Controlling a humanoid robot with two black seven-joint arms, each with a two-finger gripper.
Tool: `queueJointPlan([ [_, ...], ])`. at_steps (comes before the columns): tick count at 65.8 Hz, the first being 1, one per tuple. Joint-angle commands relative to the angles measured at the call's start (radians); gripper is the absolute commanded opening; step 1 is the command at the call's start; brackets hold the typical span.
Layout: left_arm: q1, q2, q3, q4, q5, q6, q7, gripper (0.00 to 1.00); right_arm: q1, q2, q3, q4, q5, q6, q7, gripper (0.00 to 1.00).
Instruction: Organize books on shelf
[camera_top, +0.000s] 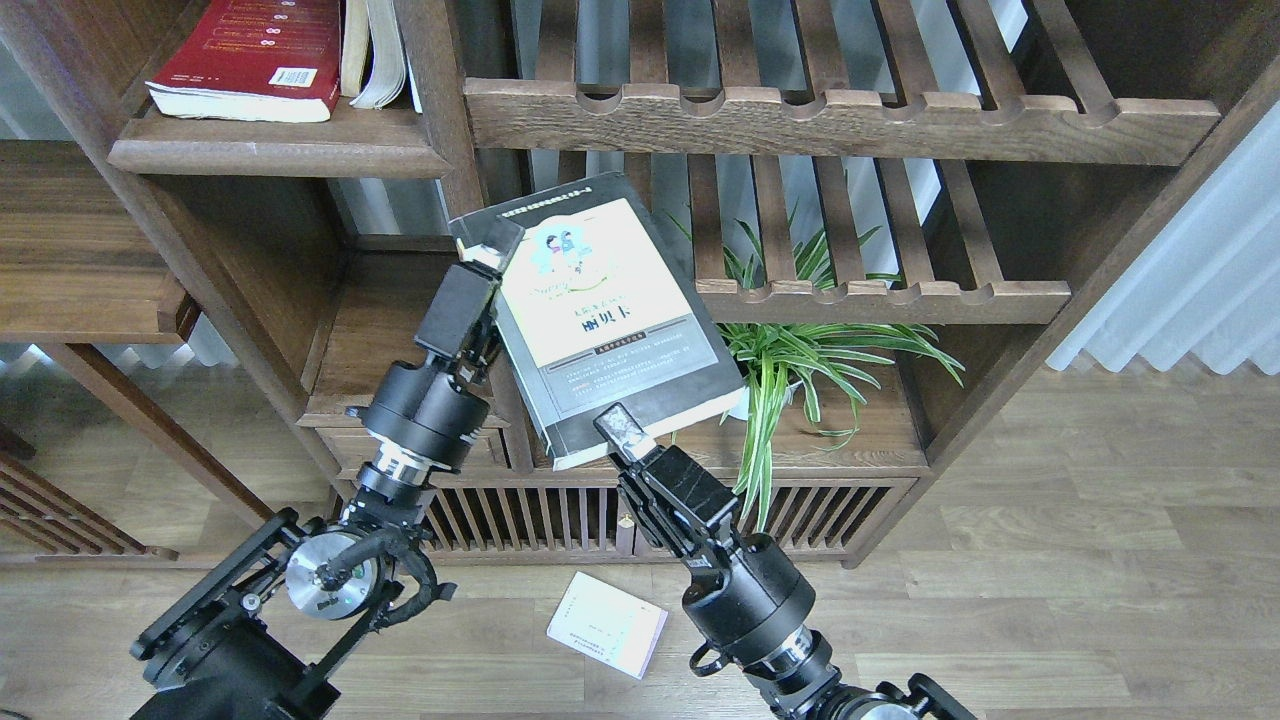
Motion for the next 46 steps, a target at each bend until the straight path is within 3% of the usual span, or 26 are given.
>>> queueJointPlan([
  [1, -0.006, -0.001, 0.000, 0.012, -0.001, 0.000, -0.006, 0.02, -0.008, 0.000, -0.001, -0.001, -0.016, 0.000, 0.000, 0.04],
  [17, -0.009, 0.007, -0.009, 0.015, 0.004, 0.000, 0.008, 0.00, -0.008, 0.000, -0.004, -0.001, -0.020, 0.000, 0.001, 0.08],
  [19, -0.009, 0.008, -0.012, 0.015, 0.004, 0.000, 0.008, 0.00, -0.008, 0.000, -0.005, -0.001, -0.026, 0.000, 0.001, 0.14],
  [22, -0.011, 0.010, -0.018, 0.015, 0.004, 0.000, 0.008, 0.00, -0.009, 0.000, -0.005, -0.001, -0.035, 0.000, 0.001, 0.33],
  [23, -0.011, 0.010, -0.018, 0.015, 0.005, 0.000, 0.009, 0.00, -0.008, 0.000, -0.007, -0.001, -0.040, 0.000, 0.001, 0.40],
  [24, -0.011, 0.011, -0.021, 0.015, 0.005, 0.000, 0.009, 0.00, -0.008, 0.000, -0.005, -0.001, -0.051, 0.000, 0.001, 0.58],
  [26, -0.011, 0.011, -0.026, 0.015, 0.005, 0.000, 0.009, 0.00, -0.008, 0.000, -0.005, -0.001, -0.060, 0.000, 0.001, 0.68],
  [36, -0.015, 0.037, -0.073, 0.013, 0.007, 0.000, 0.014, 0.00, -0.006, 0.000, -0.002, -0.001, -0.088, 0.000, 0.001, 0.88],
  [39, -0.024, 0.051, -0.107, 0.010, 0.010, 0.000, 0.035, 0.00, -0.006, 0.000, 0.001, -0.001, -0.088, 0.000, 0.001, 0.91],
  [42, -0.053, 0.074, -0.161, 0.001, 0.013, 0.000, 0.089, 0.00, -0.006, 0.000, 0.013, -0.001, -0.088, 0.000, 0.001, 0.92],
  [46, -0.081, 0.096, -0.191, -0.005, 0.011, 0.000, 0.116, 0.00, -0.006, 0.000, 0.021, -0.003, -0.088, 0.000, 0.001, 0.93],
])
